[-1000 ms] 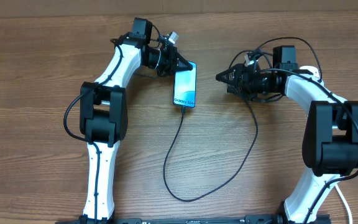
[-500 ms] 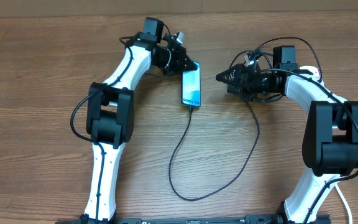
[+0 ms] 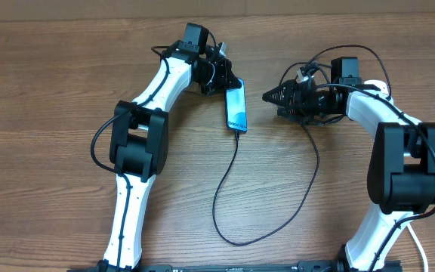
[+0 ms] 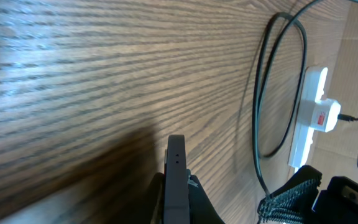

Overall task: Plug charger to phone and switch on socket
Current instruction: 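Lay the phone flat on the table with the left gripper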

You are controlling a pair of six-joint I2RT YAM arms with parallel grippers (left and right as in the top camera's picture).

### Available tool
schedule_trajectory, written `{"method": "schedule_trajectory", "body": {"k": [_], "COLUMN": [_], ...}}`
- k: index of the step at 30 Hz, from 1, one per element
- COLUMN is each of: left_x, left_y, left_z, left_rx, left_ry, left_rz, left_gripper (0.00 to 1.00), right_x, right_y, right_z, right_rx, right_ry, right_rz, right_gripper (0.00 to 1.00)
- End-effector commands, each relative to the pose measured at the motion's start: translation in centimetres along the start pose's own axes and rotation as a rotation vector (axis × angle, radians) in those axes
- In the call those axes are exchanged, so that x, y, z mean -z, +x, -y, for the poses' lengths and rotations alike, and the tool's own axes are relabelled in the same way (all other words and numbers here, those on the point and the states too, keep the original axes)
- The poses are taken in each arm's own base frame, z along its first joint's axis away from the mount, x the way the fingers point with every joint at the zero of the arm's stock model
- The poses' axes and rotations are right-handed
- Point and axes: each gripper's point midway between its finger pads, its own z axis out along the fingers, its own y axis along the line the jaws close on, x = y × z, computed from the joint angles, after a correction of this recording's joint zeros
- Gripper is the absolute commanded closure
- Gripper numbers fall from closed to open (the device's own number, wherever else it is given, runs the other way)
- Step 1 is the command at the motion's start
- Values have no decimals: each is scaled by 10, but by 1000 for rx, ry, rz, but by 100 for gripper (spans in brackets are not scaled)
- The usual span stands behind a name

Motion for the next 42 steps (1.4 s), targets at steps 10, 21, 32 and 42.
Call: {"method": "schedule_trajectory", "body": {"k": [10,21,32,42], "left_x": [-5,-10,-11,-11], "left_y": [1,5,8,12], "left_z": [-8,-11,-14,-16], "left_rx": [24,26,46,57], "left_ry": [-66,-110,-123,-130], "left_rz": [10,13,2,-10], "left_gripper": [96,82,72,64], "right_x": [3,3,3,2], "right_y": [-4,-4,-2,-2], "right_z": [-3,-3,-2,-2], "right_rx": [31,30,21,18], "right_ry": [2,2,3,3], "right_rz": [11,11,5,3], "right_gripper": [0,0,0,0]}}
